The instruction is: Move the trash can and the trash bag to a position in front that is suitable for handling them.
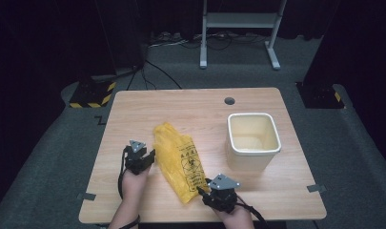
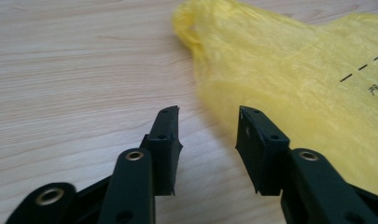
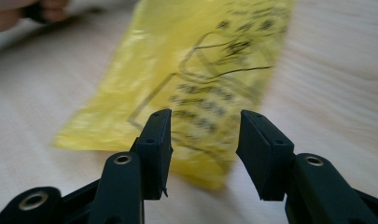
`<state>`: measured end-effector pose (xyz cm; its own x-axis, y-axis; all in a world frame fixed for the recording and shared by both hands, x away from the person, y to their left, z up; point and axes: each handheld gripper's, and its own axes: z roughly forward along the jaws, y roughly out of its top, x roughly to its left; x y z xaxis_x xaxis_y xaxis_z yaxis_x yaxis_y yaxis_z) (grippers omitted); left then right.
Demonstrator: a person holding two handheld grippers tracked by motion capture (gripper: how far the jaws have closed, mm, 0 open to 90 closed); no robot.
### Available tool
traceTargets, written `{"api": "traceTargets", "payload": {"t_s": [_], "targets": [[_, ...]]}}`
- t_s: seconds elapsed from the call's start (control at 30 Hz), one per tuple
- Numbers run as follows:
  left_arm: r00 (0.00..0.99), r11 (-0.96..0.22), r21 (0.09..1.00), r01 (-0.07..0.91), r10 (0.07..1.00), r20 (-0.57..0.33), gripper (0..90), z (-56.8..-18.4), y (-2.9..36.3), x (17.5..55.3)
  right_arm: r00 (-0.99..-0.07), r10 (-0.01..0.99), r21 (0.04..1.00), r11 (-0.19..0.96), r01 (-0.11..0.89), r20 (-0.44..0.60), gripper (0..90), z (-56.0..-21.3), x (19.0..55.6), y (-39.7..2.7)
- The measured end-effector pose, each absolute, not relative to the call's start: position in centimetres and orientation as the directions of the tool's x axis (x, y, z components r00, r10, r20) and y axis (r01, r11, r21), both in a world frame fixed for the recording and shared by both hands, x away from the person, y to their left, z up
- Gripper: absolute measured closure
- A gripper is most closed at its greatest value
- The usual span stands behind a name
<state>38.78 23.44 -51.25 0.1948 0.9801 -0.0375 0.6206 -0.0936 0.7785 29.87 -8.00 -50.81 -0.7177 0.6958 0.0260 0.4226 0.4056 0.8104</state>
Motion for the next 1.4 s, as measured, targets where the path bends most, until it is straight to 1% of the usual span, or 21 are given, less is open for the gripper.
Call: {"api": "traceTargets", "payload": {"t_s": [0.03,0.13,0.23,0.3,0.33,0.37,0.43,0.47,0.53,0.57,0.67,0.7,0.77,0.87,0.9,0.93,1.0,1.07,1.23,1.27,1.4], "targets": [[0.184,-0.065,0.782,0.62,0.981,-0.064,56.6,-50.8,24.0,37.8,-0.684,0.73,0.811,0.4,0.427,0.0,54.3,-50.5,30.5,-8.9],[0.219,-0.099,0.768,0.633,0.974,-0.055,56.6,-50.8,23.6,36.0,-0.635,0.771,0.812,0.403,0.422,-0.052,54.6,-50.4,31.2,-9.5],[0.26,-0.146,0.739,0.657,0.965,-0.041,56.5,-51.5,22.5,35.2,-0.591,0.805,0.792,0.396,0.465,-0.056,54.9,-51.0,32.3,-9.8],[0.274,-0.161,0.73,0.664,0.961,-0.036,56.5,-51.9,21.8,35.4,-0.585,0.809,0.78,0.405,0.477,-0.062,55.0,-51.4,32.6,-9.7],[0.276,-0.162,0.729,0.665,0.96,-0.038,56.0,-52.0,21.6,35.5,-0.59,0.805,0.761,0.421,0.494,-0.064,54.9,-52.1,32.9,-9.4],[0.277,-0.164,0.729,0.665,0.96,-0.037,55.5,-52.1,21.4,35.8,-0.608,0.792,0.759,0.431,0.488,-0.059,54.9,-52.4,32.5,-9.0],[0.277,-0.16,0.734,0.66,0.96,-0.039,55.4,-52.1,21.2,36.3,-0.614,0.787,0.759,0.435,0.484,-0.059,54.7,-52.5,32.3,-8.9],[0.277,-0.156,0.735,0.659,0.96,-0.045,55.2,-52.2,21.0,36.8,-0.644,0.762,0.757,0.455,0.468,-0.06,54.2,-52.4,31.4,-8.3],[0.285,-0.164,0.736,0.657,0.958,-0.04,54.9,-52.2,20.8,37.2,-0.652,0.755,0.757,0.462,0.462,-0.063,54.2,-52.5,31.1,-8.0],[0.29,-0.171,0.735,0.656,0.956,-0.036,54.2,-52.2,20.7,37.5,-0.679,0.731,0.756,0.48,0.445,-0.065,53.2,-52.4,30.3,-7.6],[0.282,-0.157,0.74,0.654,0.958,-0.047,54.2,-52.0,21.1,37.3,-0.672,0.736,0.767,0.477,0.43,-0.081,53.3,-52.1,30.0,-7.8],[0.288,-0.162,0.738,0.654,0.957,-0.045,54.4,-51.9,21.3,37.0,-0.663,0.743,0.771,0.472,0.428,-0.087,53.3,-51.9,30.2,-8.1],[0.305,-0.2,0.729,0.655,0.952,-0.012,54.9,-51.6,21.6,36.3,-0.638,0.767,0.778,0.443,0.445,-0.071,53.5,-51.6,30.9,-8.7],[0.316,-0.209,0.73,0.65,0.949,-0.009,56.8,-51.3,21.9,35.5,-0.618,0.783,0.776,0.433,0.458,-0.072,53.6,-51.4,31.9,-8.9],[0.32,-0.199,0.739,0.644,0.947,-0.024,56.8,-51.3,21.9,35.0,-0.609,0.789,0.776,0.432,0.46,-0.079,53.6,-51.4,32.3,-8.8],[0.325,-0.187,0.744,0.641,0.945,-0.042,56.4,-51.3,21.8,34.6,-0.573,0.815,0.77,0.422,0.479,-0.09,53.6,-51.6,33.6,-8.5],[0.329,-0.184,0.746,0.641,0.943,-0.051,56.1,-51.4,21.7,34.5,-0.561,0.822,0.765,0.421,0.487,-0.095,53.5,-51.7,34.0,-8.3],[0.336,-0.184,0.747,0.639,0.94,-0.055,54.7,-51.7,21.5,34.5,-0.542,0.837,0.754,0.401,0.519,-0.072,53.5,-52.2,35.4,-7.8],[0.342,-0.189,0.744,0.641,0.938,-0.056,54.2,-52.3,21.7,34.3,-0.57,0.82,0.748,0.412,0.52,-0.055,53.7,-52.3,36.1,-5.8],[0.334,-0.196,0.741,0.642,0.942,-0.041,54.1,-52.3,22.3,34.0,-0.593,0.803,0.749,0.431,0.503,-0.063,53.6,-52.4,36.2,-4.7],[0.315,-0.195,0.738,0.646,0.949,-0.025,53.9,-52.3,23.5,33.8,-0.614,0.787,0.75,0.44,0.494,-0.058,52.7,-52.4,36.5,-3.1]]}}
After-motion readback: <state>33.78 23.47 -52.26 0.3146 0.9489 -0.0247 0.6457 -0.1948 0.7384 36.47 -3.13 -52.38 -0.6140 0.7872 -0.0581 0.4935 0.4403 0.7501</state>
